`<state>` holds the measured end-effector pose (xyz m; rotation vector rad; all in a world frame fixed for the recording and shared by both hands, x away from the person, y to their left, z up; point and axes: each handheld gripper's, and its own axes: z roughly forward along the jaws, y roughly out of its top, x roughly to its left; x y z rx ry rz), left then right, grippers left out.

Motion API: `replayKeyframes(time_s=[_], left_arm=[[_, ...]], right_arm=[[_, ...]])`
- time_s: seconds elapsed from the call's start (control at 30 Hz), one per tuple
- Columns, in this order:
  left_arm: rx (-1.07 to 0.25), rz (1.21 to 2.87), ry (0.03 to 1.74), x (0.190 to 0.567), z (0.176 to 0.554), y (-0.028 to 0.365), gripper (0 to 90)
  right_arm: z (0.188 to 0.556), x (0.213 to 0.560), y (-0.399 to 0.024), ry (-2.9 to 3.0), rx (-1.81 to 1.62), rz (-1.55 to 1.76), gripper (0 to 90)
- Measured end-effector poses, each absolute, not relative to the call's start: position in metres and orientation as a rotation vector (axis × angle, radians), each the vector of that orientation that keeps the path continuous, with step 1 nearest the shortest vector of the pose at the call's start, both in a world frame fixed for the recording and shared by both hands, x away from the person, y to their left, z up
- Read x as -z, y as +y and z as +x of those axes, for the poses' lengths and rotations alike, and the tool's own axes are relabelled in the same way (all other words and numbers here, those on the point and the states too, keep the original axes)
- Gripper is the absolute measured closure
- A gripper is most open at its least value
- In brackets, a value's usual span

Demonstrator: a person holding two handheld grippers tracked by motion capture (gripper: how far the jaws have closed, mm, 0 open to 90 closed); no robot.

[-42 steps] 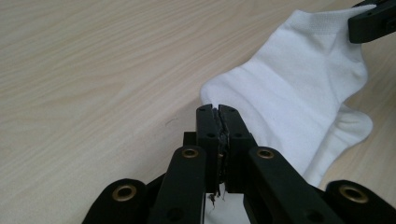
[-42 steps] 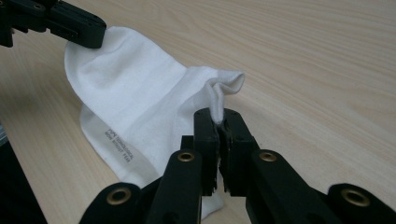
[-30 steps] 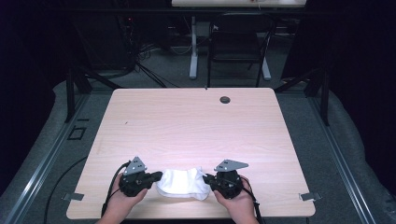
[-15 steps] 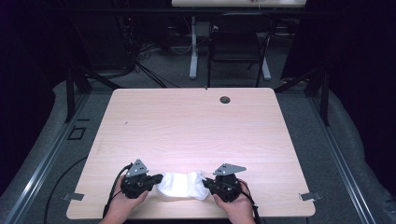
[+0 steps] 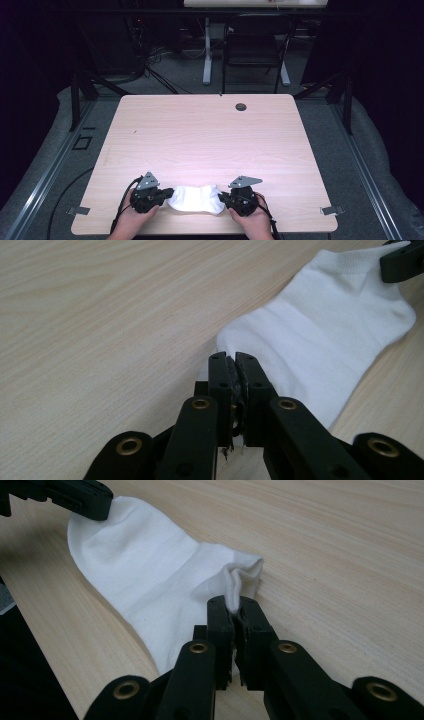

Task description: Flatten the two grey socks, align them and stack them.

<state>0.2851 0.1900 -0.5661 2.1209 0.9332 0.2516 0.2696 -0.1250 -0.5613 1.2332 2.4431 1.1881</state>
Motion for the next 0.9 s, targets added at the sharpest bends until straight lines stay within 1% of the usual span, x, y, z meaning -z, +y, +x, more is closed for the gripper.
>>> replayKeyframes(time_s=[0.37, 0.53, 0.6, 0.67, 0.77, 0.9], left_arm=[[-0.246, 2.137, 0.946, 0.571, 0.285, 0.189, 85.9], [-0.244, 2.145, 0.947, 0.573, 0.287, 0.189, 83.9], [-0.242, 2.139, 0.95, 0.574, 0.287, 0.188, 82.0], [-0.252, 2.117, 0.948, 0.571, 0.287, 0.189, 76.4], [-0.266, 2.083, 0.924, 0.563, 0.284, 0.19, 71.2], [-0.261, 2.057, 0.885, 0.555, 0.278, 0.188, 67.9]], right_arm=[[0.274, 0.567, -0.127, 2.441, -1.169, 1.262, 85.3], [0.276, 0.569, -0.127, 2.446, -1.155, 1.263, 84.9], [0.276, 0.57, -0.127, 2.441, -1.154, 1.267, 83.6], [0.277, 0.57, -0.128, 2.437, -1.15, 1.254, 80.4], [0.275, 0.565, -0.131, 2.399, -1.183, 1.258, 75.6], [0.268, 0.555, -0.131, 2.334, -1.232, 1.21, 74.0]])
